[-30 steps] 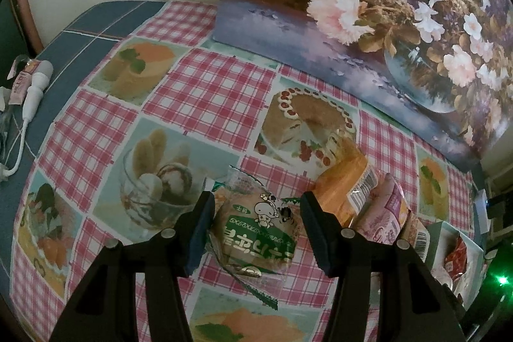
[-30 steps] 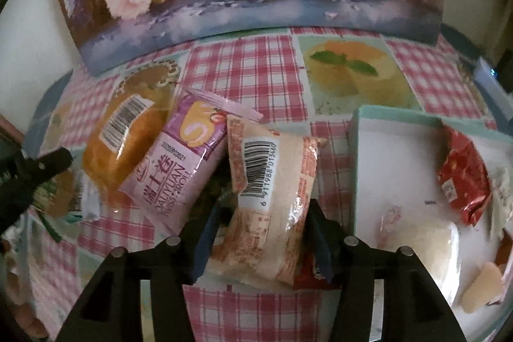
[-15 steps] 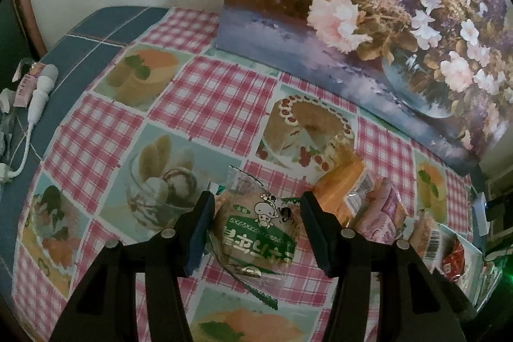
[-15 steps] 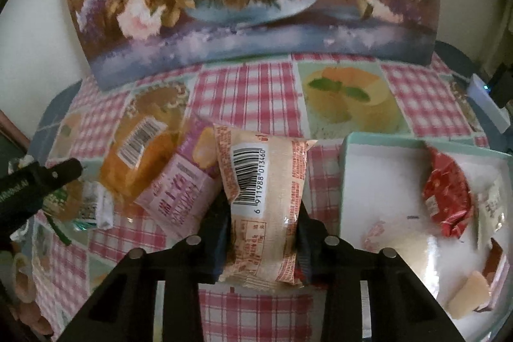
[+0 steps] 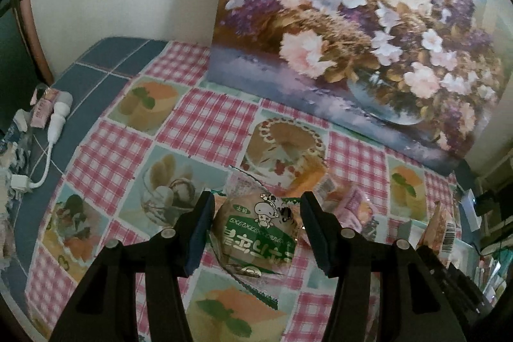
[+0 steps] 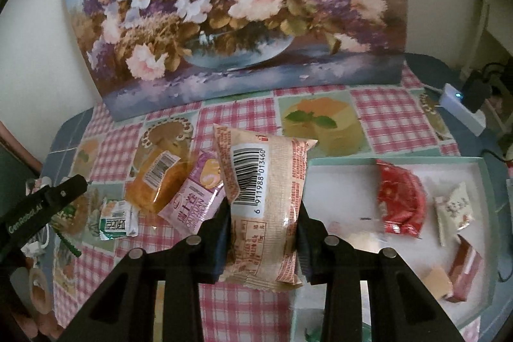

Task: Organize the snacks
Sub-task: 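Carry the cake bag and bread packet over the tray while the left tool opens to drop its bag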

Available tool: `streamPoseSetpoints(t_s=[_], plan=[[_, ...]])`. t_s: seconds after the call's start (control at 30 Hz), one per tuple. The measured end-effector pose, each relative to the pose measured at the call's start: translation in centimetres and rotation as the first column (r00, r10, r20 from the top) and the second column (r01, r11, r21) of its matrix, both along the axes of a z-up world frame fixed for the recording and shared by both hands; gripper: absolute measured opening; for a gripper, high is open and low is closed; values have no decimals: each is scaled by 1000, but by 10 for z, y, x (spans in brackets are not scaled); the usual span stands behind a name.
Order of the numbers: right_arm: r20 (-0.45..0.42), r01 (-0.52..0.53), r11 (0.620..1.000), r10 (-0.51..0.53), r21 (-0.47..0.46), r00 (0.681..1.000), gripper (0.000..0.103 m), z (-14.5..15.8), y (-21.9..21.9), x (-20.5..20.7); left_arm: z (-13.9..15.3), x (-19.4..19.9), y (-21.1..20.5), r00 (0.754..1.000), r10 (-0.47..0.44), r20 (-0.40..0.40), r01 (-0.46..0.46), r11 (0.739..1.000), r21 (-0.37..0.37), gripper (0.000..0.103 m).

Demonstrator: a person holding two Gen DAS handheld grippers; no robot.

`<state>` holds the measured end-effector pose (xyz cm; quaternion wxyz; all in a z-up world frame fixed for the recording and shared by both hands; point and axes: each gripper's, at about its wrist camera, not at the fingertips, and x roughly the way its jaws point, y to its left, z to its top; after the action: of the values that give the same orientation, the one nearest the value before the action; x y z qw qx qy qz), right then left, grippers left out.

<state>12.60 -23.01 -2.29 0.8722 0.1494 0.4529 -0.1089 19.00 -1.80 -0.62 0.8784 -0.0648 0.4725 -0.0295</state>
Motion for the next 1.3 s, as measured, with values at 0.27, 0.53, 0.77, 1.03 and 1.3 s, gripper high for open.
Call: streamPoseSetpoints(t_s=[0.27,0.53,0.77,1.03,1.3], plan=[[18,94,996,-94,0,995,38,18,-46,-26,16,-15,-37,997,-77,32,76,997,6,57],[21,269,963,-269,20,963,38,16,-120,-60,21,-34,-109,972,-232,44,233,972,-14,57],[18,396,918,-396,5,918,38,16,-172,-94,20,-62,-173,924,-378,46,379,925,-13,57],[11,447,894,-447,20,894,38,12,-198,-113,11,-84,-230,869,-495,17,494,869,9,57],[-41,451,892,-449,39,893,38,-6,-207,-114,-3,-93,-253,845,-534,-25,535,844,43,57]])
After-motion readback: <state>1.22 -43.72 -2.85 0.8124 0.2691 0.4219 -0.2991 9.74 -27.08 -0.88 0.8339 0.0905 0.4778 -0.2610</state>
